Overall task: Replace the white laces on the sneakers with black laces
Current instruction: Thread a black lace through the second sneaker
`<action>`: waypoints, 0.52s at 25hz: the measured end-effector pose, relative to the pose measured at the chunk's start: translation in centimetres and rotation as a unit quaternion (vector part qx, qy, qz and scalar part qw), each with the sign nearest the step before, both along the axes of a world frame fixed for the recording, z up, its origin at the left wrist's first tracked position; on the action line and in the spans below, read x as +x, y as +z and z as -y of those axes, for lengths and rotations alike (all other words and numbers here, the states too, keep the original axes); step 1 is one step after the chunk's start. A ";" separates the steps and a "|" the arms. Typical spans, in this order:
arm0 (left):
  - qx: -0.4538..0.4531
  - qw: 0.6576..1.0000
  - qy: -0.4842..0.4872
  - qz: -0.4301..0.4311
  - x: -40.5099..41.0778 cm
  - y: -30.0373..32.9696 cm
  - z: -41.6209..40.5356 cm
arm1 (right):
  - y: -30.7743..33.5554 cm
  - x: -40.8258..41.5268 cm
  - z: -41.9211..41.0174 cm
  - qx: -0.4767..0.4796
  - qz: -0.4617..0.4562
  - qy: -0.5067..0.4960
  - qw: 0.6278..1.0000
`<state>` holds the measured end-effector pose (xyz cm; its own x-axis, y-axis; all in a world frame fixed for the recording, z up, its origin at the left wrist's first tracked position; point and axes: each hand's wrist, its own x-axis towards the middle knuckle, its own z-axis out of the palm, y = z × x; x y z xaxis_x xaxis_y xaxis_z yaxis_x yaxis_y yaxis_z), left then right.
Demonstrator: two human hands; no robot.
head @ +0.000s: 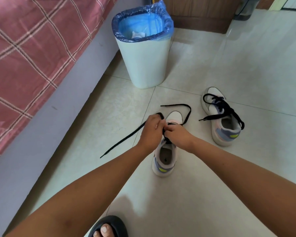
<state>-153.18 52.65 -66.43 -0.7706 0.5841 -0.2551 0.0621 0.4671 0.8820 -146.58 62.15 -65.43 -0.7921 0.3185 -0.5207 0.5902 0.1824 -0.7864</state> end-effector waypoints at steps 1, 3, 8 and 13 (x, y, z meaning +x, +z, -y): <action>-0.002 0.998 -0.052 -0.030 0.0 0.0 0.3 | 0.2 0.0 0.0 0.012 0.001 0.026 1.000; -0.017 0.993 -0.112 -0.044 -0.3 0.2 0.8 | 0.5 0.3 -0.2 -0.024 0.001 0.023 0.999; -0.064 0.967 -0.151 -0.197 -2.2 -0.9 1.8 | 0.3 1.0 -0.1 -0.014 0.008 0.026 1.000; -0.090 0.951 -0.282 -0.093 -1.3 -1.4 3.5 | 0.2 1.5 -0.2 -0.033 0.013 -0.002 0.999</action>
